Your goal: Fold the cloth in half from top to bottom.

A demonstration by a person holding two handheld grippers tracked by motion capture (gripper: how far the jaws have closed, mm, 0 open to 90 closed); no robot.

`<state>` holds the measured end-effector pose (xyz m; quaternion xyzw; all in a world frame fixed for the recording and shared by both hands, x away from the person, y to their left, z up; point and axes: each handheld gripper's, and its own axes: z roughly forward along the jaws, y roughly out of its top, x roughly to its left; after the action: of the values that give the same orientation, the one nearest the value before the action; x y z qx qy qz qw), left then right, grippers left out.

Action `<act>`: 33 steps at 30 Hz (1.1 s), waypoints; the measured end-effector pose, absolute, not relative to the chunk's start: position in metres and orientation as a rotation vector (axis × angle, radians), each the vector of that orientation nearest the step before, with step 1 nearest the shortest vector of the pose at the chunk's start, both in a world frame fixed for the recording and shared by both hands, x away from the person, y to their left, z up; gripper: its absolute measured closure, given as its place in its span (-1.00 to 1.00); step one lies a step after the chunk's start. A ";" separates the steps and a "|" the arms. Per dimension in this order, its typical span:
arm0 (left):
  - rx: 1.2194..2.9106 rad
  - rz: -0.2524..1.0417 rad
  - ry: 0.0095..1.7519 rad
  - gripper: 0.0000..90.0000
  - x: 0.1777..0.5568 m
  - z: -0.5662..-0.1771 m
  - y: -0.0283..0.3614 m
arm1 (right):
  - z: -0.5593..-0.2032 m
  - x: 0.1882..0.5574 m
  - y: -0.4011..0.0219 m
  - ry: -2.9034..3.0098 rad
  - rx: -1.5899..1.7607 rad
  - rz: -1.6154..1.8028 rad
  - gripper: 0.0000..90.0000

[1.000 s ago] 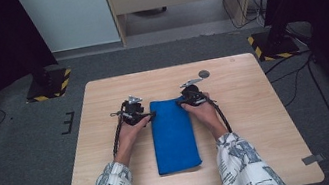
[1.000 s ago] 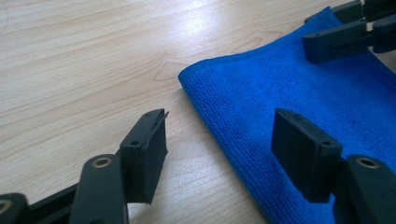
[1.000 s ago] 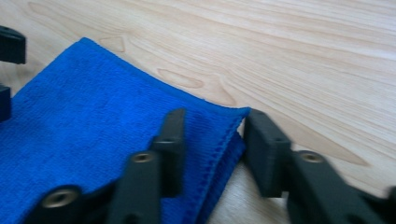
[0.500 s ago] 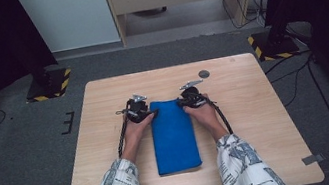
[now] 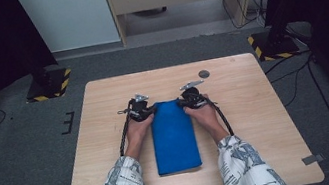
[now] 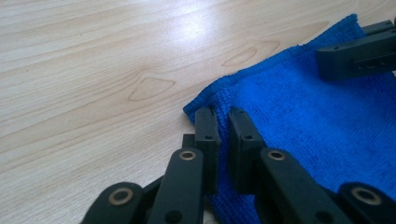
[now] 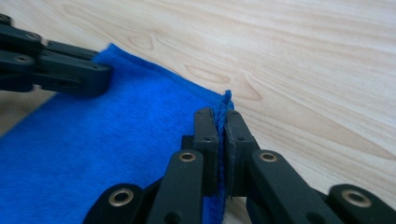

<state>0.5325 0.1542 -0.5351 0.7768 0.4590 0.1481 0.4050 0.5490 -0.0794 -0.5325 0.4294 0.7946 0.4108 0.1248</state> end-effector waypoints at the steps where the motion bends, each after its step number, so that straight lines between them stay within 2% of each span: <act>1: 1.954 0.374 1.150 0.87 0.532 -0.533 0.154 | -0.531 0.549 -0.080 2.309 1.250 1.210 0.92; 15: 1.921 0.462 1.047 0.90 0.510 -0.489 0.154 | -0.486 0.528 -0.090 2.255 1.178 1.330 0.92; 24: 1.900 0.480 0.998 0.90 0.496 -0.472 0.152 | -0.475 0.514 -0.098 2.224 1.169 1.368 0.91; 33: 1.874 0.488 0.995 0.90 0.497 -0.464 0.157 | -0.468 0.518 -0.100 2.195 1.177 1.400 0.91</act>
<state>0.4967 0.1568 -0.4638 0.7626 0.4048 0.1985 0.4639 0.5182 -0.1000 -0.4678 0.4078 0.7605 0.4850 0.1418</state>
